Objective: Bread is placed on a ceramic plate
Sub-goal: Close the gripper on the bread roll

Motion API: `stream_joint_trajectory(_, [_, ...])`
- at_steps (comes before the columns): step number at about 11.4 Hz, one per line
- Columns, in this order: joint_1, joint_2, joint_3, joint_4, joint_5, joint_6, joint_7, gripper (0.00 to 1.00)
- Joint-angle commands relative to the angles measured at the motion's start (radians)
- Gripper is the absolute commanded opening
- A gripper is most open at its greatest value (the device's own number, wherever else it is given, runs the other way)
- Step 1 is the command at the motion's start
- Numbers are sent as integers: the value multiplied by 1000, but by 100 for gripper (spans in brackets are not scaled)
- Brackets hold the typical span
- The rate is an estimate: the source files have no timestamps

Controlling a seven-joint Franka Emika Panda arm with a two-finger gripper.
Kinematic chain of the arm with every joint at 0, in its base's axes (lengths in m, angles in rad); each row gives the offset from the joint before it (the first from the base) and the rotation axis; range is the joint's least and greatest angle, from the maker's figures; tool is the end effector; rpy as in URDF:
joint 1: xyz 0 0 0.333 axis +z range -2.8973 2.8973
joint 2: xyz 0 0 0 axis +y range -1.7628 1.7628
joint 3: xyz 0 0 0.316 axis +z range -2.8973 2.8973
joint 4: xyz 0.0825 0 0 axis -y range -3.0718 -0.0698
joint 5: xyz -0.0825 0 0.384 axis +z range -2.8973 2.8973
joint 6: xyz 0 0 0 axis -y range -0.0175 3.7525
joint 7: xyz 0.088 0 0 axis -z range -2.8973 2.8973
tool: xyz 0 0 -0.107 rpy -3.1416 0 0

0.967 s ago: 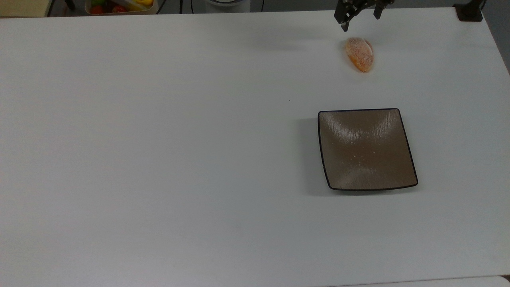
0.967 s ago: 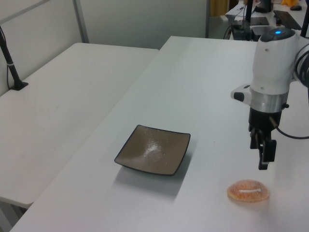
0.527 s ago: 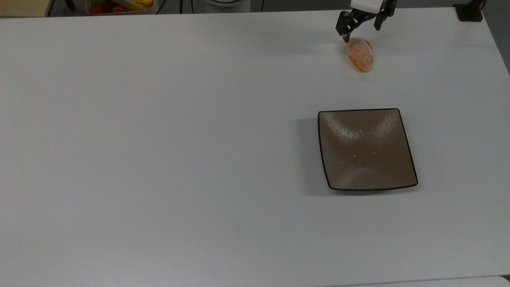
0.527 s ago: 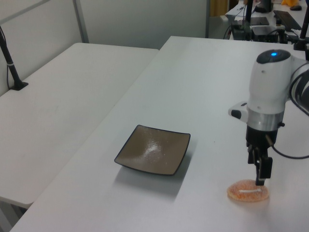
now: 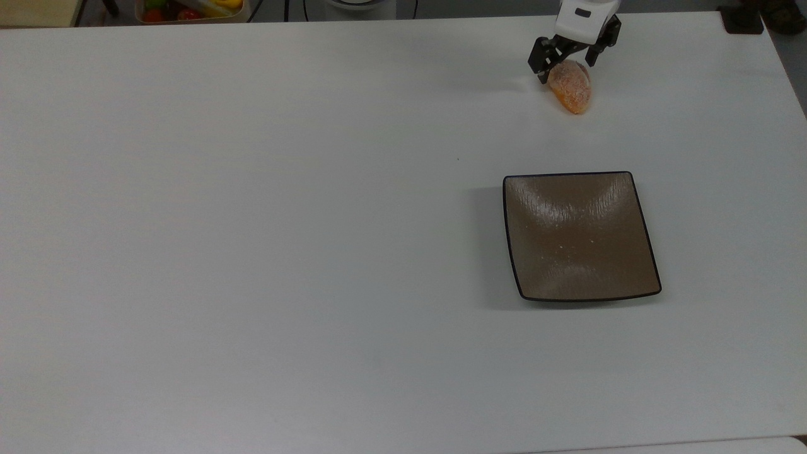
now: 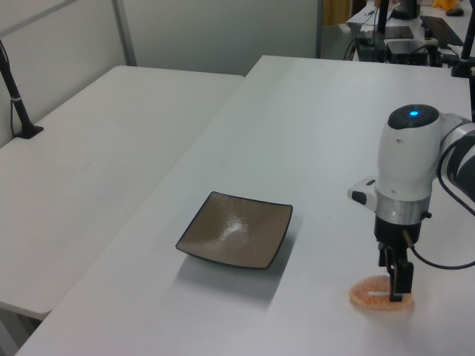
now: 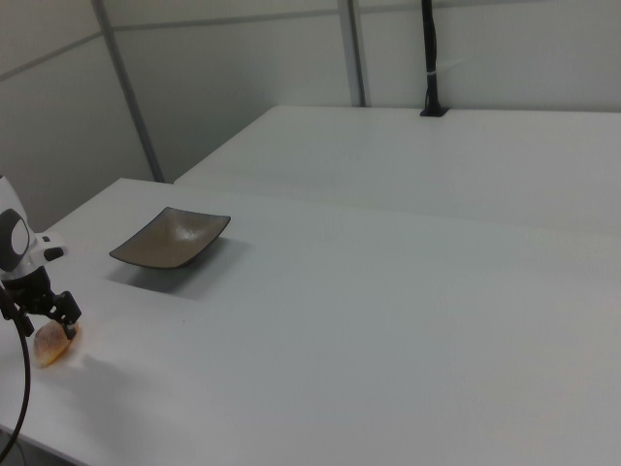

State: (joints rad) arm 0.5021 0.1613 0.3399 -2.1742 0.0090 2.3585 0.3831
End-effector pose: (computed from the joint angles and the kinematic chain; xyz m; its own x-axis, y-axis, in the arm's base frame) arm 0.3722 0.4143 0.3255 0.9015 0.4327 0.0069 0.4321 -0.8993 -0.0676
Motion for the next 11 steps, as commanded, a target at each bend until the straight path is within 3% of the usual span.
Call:
stream_joint_trajectory(1, [12,33,-2,1,-46,41,48,100])
stream_joint_trajectory(4, [12,61,-2,5,-99,64,85,99])
stream_joint_trajectory(7, [10,60,-2,7,-100,64,85,69])
stream_joint_trajectory(11, [6,55,-2,20,-90,58,88,18])
